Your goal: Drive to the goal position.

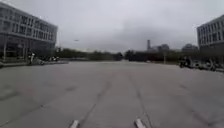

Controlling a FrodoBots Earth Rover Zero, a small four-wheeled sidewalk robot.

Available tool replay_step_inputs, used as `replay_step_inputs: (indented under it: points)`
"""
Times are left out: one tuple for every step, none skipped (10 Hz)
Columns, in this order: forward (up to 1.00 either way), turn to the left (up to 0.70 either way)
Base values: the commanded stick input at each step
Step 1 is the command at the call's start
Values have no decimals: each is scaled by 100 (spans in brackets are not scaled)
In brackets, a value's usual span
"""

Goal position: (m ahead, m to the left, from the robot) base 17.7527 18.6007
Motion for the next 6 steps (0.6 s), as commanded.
replay_step_inputs:
  points:
    - [100,1]
    - [100,1]
    - [100,1]
    - [100,1]
    - [100,1]
    - [100,1]
